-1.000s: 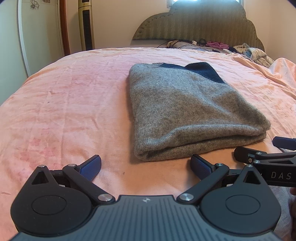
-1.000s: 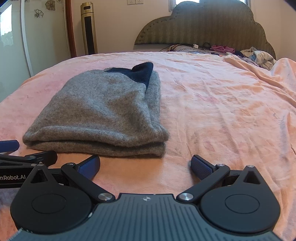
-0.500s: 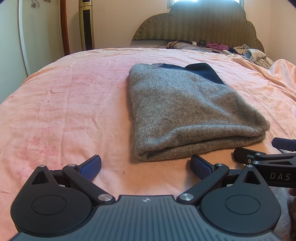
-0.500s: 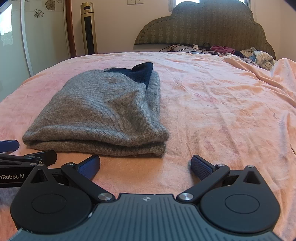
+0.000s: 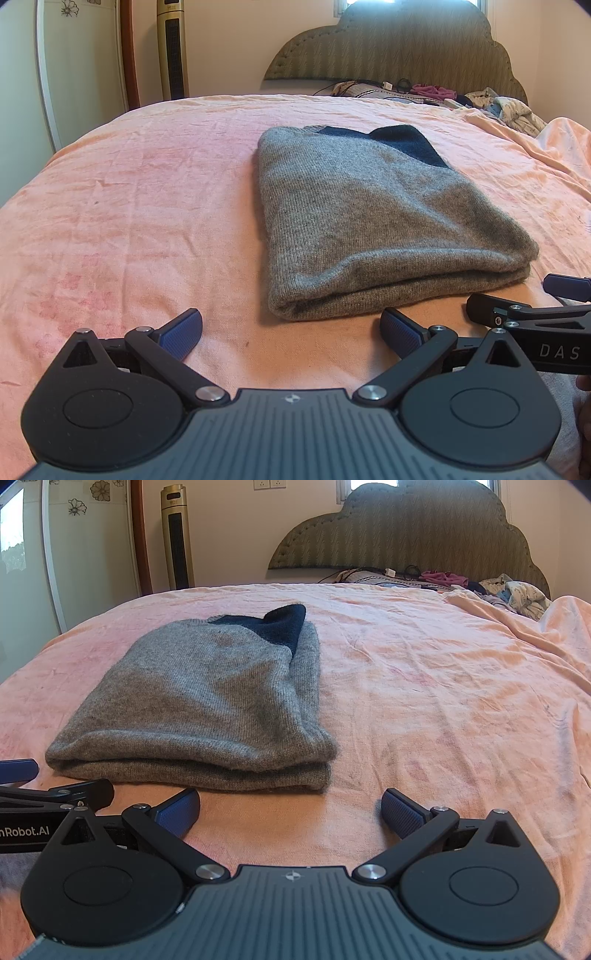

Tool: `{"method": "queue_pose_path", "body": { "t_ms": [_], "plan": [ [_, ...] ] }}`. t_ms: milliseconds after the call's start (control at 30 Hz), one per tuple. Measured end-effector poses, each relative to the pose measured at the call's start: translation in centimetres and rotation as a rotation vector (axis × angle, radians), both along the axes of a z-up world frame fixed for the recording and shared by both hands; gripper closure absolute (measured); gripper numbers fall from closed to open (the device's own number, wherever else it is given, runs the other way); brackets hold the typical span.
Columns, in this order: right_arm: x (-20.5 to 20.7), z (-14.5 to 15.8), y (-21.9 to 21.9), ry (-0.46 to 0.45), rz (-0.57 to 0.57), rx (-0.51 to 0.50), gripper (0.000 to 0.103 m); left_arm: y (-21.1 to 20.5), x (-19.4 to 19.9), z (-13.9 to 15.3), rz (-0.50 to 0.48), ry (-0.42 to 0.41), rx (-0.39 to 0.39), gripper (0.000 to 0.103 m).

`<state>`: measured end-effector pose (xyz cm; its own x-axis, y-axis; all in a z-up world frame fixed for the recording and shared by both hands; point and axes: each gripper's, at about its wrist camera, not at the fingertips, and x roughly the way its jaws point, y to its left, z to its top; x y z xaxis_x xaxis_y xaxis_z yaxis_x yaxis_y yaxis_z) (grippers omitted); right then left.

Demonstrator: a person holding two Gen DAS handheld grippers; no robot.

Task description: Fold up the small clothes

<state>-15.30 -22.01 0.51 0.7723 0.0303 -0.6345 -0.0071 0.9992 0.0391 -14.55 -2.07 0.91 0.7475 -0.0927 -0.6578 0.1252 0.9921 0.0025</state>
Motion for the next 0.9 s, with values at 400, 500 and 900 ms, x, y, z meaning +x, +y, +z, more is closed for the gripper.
{"method": "queue_pose_path", "body": {
  "t_ms": [400,500,900],
  "plan": [
    [-0.1,0.1,0.2,0.009,0.003,-0.01,0.0,-0.1,-0.1,0.1,0.013,0.019,0.005,0.0],
    [0.0,0.3,0.2,0.027,0.007,-0.018,0.0,-0.1,-0.1,0.4,0.027,0.039,0.001,0.0],
    [-1.4,1.3,-0.1,0.069,0.014,-0.029,0.0,-0.5,-1.1,1.6,0.024,0.053,0.023,0.0]
  ]
}}
